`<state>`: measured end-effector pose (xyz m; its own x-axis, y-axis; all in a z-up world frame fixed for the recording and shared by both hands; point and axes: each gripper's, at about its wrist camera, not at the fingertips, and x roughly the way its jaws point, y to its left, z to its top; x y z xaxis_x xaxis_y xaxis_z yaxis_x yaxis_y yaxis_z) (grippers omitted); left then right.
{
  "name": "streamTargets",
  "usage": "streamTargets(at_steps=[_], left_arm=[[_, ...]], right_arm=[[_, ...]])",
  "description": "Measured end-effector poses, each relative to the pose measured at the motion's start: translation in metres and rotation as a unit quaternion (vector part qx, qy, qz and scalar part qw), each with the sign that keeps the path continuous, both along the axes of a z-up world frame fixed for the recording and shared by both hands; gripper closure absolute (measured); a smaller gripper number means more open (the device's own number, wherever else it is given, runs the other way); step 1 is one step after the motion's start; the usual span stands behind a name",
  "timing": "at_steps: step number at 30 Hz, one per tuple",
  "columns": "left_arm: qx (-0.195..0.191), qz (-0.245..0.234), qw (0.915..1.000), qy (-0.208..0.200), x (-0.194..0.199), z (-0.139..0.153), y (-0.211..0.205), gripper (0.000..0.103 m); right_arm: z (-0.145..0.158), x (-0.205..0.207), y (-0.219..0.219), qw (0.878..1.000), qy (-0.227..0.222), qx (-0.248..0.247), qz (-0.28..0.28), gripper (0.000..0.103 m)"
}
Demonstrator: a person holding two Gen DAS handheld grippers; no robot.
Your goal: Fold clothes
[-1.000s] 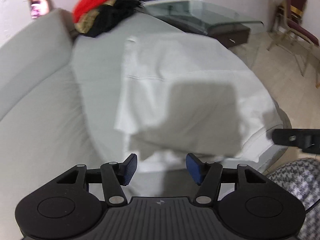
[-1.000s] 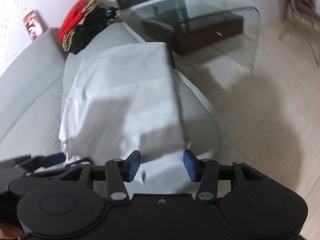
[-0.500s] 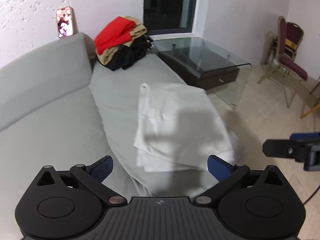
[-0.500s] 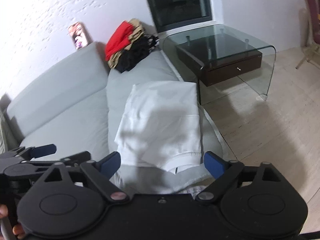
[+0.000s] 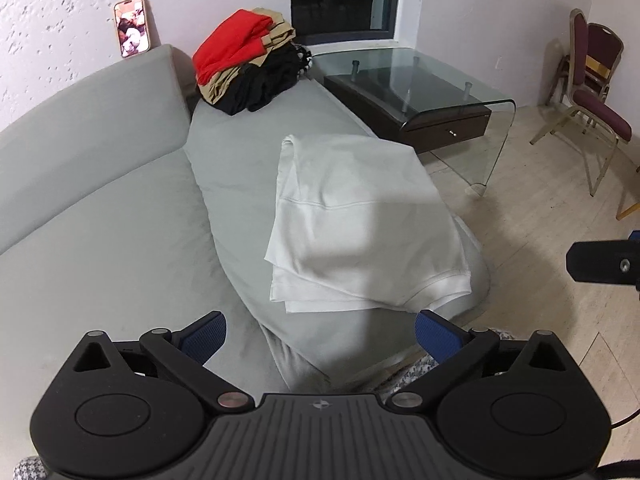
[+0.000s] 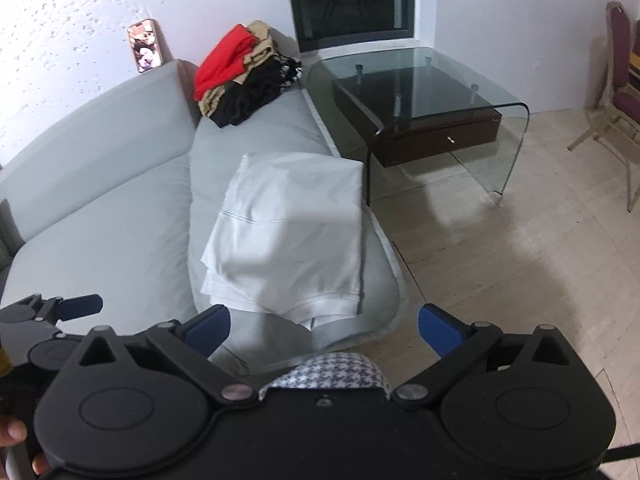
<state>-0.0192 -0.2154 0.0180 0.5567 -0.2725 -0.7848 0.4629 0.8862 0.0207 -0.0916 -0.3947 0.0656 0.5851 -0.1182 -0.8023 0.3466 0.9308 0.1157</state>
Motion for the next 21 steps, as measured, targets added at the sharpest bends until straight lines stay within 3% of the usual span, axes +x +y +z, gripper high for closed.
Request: streamTargets(at_steps=[21], left_arm=[[0.003, -0.002, 0.9995, 0.03, 0.005, -0.017, -0.01, 0.001]], right_arm=[[-0.017, 0.005, 0.001, 1.0, 0.017, 0.006, 0.0, 0.001]])
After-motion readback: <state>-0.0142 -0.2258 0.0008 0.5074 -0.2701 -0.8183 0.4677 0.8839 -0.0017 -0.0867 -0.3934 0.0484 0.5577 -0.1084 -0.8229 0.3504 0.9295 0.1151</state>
